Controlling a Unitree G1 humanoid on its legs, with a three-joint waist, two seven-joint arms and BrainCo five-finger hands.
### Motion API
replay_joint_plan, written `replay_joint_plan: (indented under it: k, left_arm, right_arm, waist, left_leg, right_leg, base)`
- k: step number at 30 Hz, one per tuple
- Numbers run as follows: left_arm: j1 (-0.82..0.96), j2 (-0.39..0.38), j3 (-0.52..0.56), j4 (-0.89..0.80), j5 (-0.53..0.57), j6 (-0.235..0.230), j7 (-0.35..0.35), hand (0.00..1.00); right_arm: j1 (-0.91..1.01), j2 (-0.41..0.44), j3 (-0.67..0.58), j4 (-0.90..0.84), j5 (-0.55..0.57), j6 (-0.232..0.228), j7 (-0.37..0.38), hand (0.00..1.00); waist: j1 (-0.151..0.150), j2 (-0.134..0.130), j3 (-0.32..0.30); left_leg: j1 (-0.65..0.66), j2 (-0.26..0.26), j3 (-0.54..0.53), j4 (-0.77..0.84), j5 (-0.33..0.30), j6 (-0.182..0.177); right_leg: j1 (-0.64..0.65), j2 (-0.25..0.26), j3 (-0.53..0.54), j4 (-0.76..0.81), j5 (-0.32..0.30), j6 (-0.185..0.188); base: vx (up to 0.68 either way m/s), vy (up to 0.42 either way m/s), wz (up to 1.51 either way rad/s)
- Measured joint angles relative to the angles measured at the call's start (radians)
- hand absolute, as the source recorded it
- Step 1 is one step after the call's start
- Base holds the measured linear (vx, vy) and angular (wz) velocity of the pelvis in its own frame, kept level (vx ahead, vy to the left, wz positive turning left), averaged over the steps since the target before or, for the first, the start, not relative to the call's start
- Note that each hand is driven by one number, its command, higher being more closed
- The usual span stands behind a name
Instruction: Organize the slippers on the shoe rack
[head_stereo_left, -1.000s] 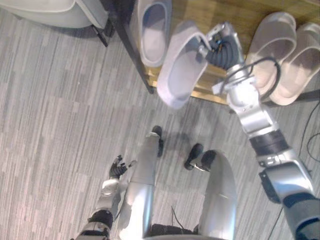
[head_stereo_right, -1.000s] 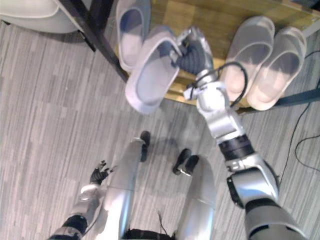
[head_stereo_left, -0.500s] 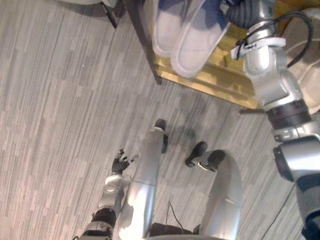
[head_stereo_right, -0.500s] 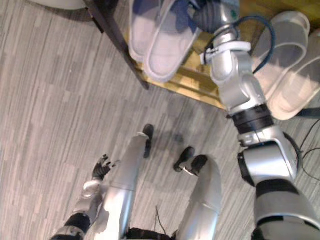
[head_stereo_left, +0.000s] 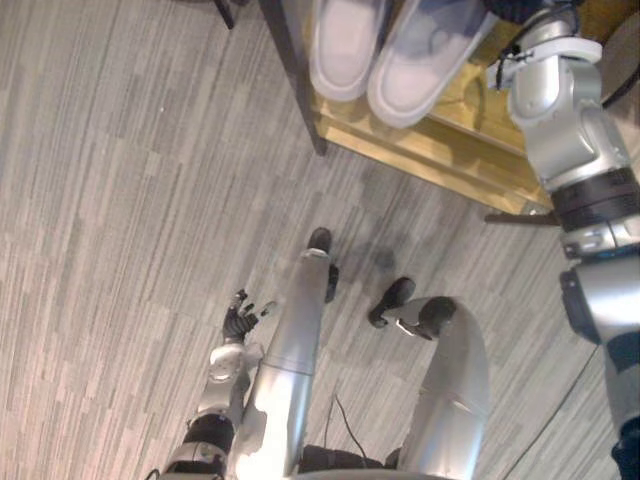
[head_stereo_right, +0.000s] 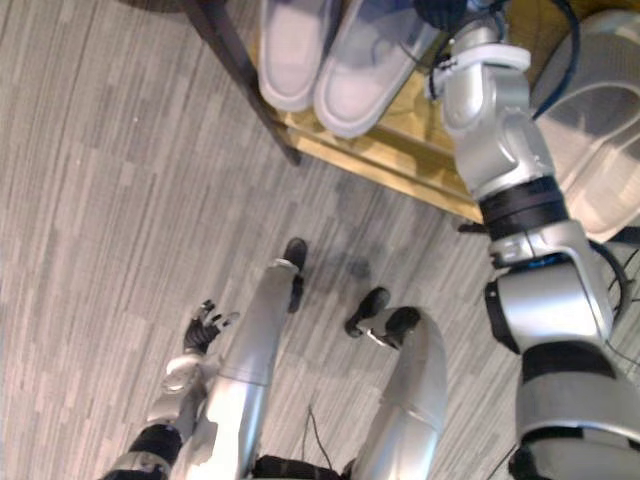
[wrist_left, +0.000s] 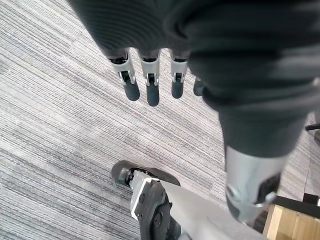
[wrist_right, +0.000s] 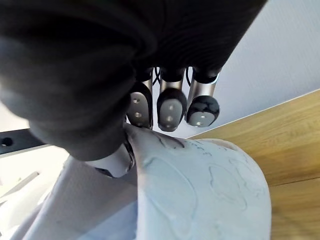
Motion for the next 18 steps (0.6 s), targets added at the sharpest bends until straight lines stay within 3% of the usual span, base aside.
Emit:
replay_joint_plan:
  k: [1,18]
  left_arm:
    - [0.0,0.0,0.0,-0.001,0.0,-0.001,0.0,0.0]
    - [-0.003,-0.001,-0.003,-0.037,-0.004,-0.004,0.0,0.0]
  right_arm:
    - [-0.001,-0.003,0.0,0.0,0.0,0.0,0.0,0.0]
    - [0.04,-0.001,-0.005,-0.011,0.003,-0.001,-0.018,0.0]
  waist:
    - [0.0,0.0,0.0]
    - [0.0,-0.008,-0.005]
  left_leg:
    - [-0.001,0.0,0.0,0.0,0.0,0.0]
    - [0.009,-0.002,-0.002,-0.001,0.004,-0.006]
  right_leg:
    - [-0.001,0.0,0.0,0.0,0.0,0.0]
    - [0.012,-0.007,-0.007,0.007,-0.007,-0.01]
  base:
    - [-0.04,0.03,0.01]
    - [-0.03,0.035,0.02]
